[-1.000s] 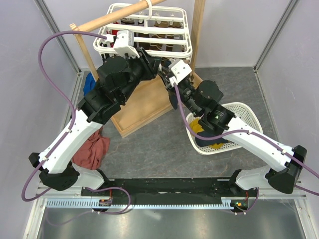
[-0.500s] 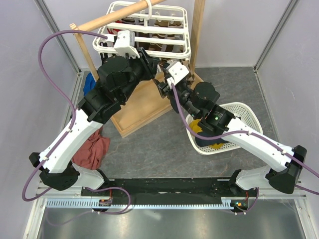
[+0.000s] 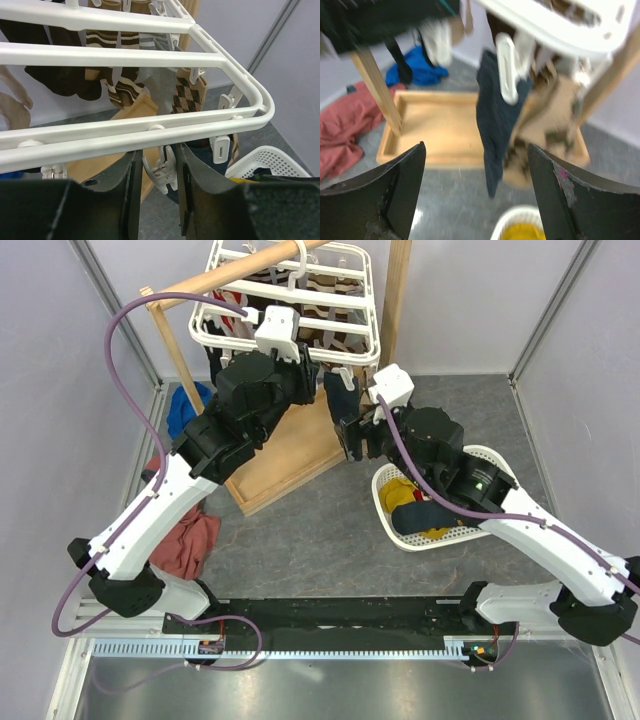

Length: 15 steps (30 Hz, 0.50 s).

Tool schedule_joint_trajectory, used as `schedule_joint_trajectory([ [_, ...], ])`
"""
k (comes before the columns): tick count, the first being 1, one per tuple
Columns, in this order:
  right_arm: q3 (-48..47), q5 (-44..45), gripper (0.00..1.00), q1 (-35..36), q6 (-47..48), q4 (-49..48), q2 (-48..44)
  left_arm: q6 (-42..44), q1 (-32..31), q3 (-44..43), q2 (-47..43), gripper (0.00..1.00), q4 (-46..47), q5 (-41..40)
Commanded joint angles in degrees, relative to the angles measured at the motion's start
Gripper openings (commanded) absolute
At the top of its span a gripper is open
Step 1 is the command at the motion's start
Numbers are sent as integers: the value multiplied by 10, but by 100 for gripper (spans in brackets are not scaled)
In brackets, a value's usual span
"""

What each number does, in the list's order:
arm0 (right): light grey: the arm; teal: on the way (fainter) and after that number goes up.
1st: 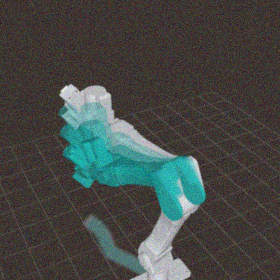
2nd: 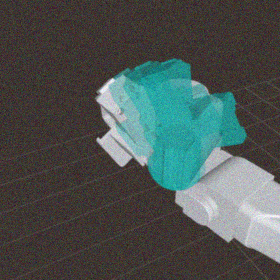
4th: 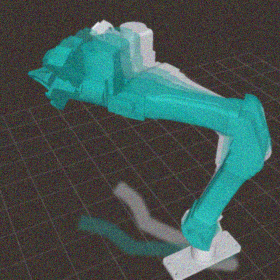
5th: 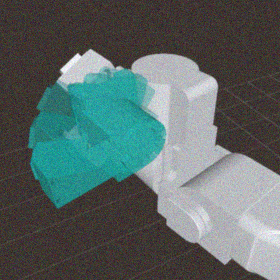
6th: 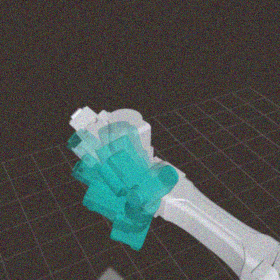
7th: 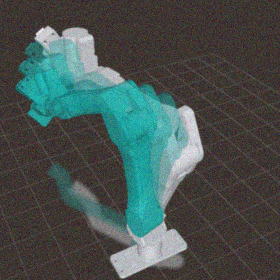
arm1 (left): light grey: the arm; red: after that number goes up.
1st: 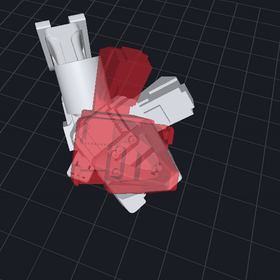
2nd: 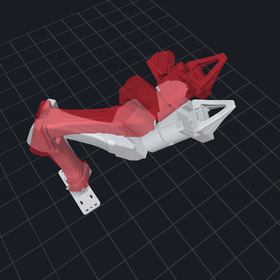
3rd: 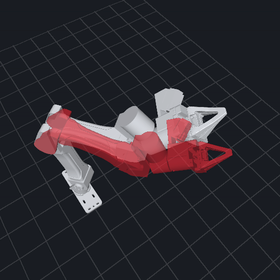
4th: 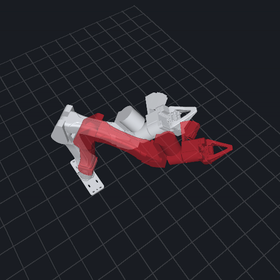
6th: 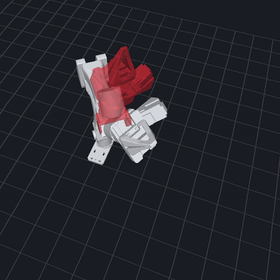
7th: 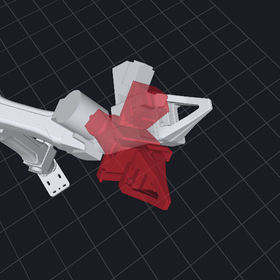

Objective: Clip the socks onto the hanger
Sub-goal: Pick up the sock from the bin.

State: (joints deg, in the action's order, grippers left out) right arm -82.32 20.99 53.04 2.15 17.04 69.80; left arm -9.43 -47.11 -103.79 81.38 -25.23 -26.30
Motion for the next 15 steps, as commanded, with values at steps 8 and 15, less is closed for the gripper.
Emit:
schedule_joint_trajectory([
  [8,73,92,91,-39,-179,259,-68,88,1,14,8,2,10,-3],
  [15,166,42,93,-204,-239,283,-96,93,1,32,-3,2,26,9],
])
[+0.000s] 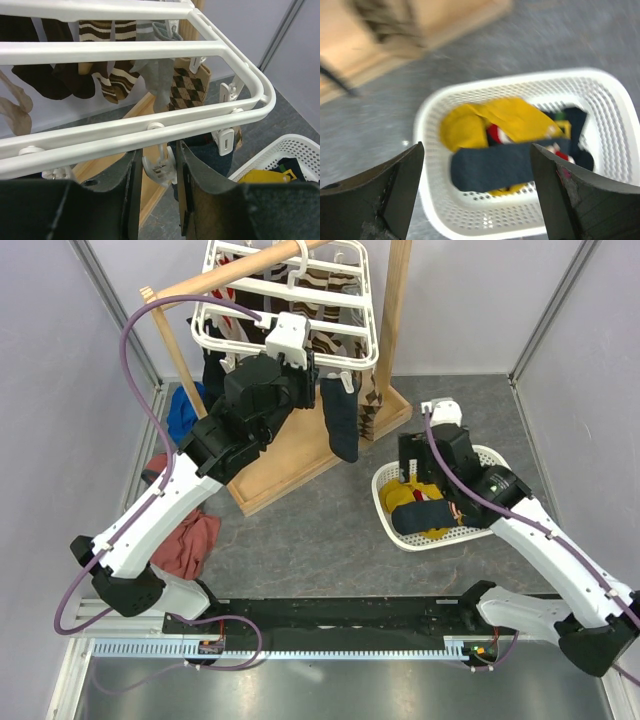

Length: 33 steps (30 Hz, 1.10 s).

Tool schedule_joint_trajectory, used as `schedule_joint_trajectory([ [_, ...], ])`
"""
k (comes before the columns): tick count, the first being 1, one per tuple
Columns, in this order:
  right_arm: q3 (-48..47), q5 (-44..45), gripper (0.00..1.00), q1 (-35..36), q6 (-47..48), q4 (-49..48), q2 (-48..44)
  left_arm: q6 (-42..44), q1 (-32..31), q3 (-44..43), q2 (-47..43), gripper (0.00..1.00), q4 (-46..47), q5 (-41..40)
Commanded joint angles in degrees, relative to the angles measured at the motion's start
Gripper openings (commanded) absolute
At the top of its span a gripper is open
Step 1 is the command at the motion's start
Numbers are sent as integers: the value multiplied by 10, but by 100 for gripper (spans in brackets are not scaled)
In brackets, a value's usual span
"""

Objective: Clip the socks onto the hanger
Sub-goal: Pick up the sock from the bin.

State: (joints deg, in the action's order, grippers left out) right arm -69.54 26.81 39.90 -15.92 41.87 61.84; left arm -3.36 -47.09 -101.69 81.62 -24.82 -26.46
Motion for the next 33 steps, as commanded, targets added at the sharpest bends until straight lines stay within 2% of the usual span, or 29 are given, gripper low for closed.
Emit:
schedule_joint_trajectory([
  [1,56,-21,92,-89,-64,34,-16,33,1,15,-9,2,25,13],
  [8,149,-17,87,-226,-161,-17,3,49,2,27,-21,2,38,40],
  [12,193,-44,75,-300,-264,-66,24,54,1,38,-26,2,46,39],
  [23,254,-37,61,-361,-401,-105,71,43,1,47,-35,2,54,58],
  [27,299,-48,53,-384,-427,-138,67,48,1,48,-38,2,54,53],
  [33,341,-85,46,-413,-452,-193,93,48,1,54,-38,2,54,47],
])
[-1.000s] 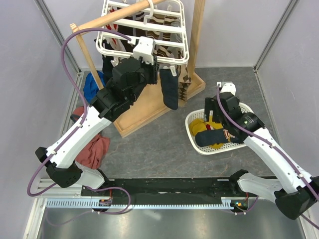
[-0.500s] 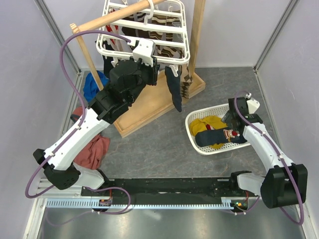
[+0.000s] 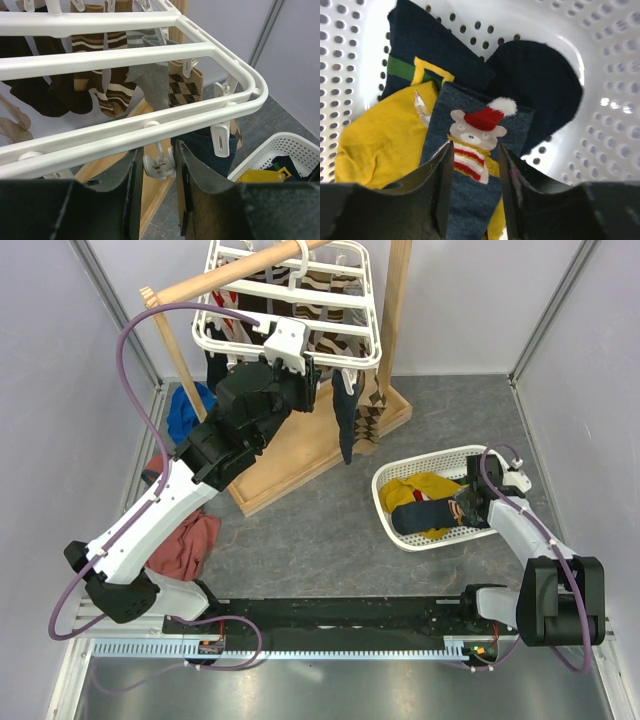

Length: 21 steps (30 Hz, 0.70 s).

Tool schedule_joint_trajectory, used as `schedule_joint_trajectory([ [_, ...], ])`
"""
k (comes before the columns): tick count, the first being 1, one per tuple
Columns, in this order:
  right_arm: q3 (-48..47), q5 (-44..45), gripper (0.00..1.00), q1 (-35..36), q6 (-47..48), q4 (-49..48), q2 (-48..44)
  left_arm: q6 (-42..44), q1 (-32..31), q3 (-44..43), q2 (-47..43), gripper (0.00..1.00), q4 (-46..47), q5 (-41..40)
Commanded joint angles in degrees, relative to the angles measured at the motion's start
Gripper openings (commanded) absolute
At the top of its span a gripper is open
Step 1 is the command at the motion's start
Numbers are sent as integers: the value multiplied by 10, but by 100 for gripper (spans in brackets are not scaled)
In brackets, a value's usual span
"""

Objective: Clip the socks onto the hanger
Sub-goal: Pick up the sock from the bin.

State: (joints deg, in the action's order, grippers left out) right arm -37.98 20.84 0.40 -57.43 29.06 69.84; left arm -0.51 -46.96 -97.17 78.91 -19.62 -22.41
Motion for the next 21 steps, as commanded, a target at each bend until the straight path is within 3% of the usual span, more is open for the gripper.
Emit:
schedule_joint_trajectory([
  [1,30,-33,45,-22,-39,-76,22,20,-1,8,-10,2,2,5],
  [9,62,-63,37,-44,-38,-159,75,20,-1,36,-13,2,19,4],
  [16,59,-73,6,-52,-4,-146,22,17,-1,34,-37,2,30,11],
  [18,51,-72,1,-52,8,-130,0,19,-1,34,-46,2,34,11],
  [21,26,-76,0,-52,40,-100,-24,29,-1,37,-56,2,42,10],
])
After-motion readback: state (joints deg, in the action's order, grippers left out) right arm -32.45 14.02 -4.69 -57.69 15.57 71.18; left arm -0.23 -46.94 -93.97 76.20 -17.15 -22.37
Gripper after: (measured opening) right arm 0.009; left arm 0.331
